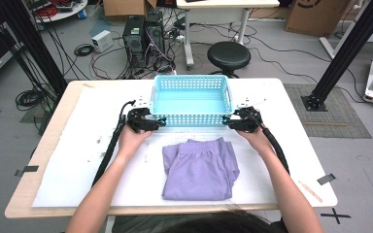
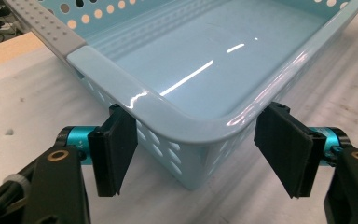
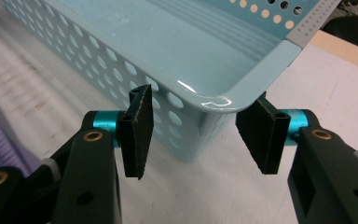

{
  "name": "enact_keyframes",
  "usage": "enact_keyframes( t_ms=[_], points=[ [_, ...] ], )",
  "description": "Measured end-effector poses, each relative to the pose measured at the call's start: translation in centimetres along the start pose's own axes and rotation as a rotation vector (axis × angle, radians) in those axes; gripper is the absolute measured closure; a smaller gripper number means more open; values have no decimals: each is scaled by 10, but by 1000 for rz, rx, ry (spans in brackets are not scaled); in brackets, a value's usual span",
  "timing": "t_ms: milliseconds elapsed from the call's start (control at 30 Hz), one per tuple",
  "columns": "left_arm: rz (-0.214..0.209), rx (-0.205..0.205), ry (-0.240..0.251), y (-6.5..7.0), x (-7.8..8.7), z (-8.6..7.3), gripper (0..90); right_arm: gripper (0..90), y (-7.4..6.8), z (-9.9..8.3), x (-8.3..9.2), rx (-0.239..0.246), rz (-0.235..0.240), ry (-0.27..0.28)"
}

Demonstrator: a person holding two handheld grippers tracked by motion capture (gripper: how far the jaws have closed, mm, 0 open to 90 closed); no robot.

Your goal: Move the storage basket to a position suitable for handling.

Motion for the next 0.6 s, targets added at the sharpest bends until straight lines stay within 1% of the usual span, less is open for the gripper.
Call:
enact_keyframes(
  t_ms=[33,100,167,233,267,333,367,400,467,600],
  points=[
    [0,0,0,0,0,0,302,477,-1,0,3,0,1,-7],
    [-7,1,-6,5,2,-2,303,477,-3,-1,7,4,1,-10],
    [-5,-1,-3,9,3,-4,303,477,-6,-4,11,10,-3,-9],
    [-8,-3,-5,11,4,-5,303,477,-8,-7,14,13,-1,-10],
    [-9,-8,-18,14,5,-5,303,477,-9,-8,16,15,-2,-9],
    [-9,-15,-29,18,6,-5,303,477,-11,-11,20,9,-1,-10],
    [-9,-15,-29,18,6,-5,303,477,-11,-11,20,9,-1,-10],
    [-12,-18,-40,21,7,-5,303,477,-13,-13,24,10,1,-18],
    [-16,-18,-47,24,7,-6,303,477,-14,-14,28,12,-2,-18],
    [-18,-19,-34,30,10,-11,303,477,-17,-19,33,15,-2,-10]
  ],
)
Point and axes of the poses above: each handheld gripper's, and its own axes: x roughly backward along the jaws, z roughly out of its top, y roughly to its right, the point moved 1 cm from there along -x, roughly forward along the jaws, and after that the axes turned 14 degrees about x, right-handed, at the moved point
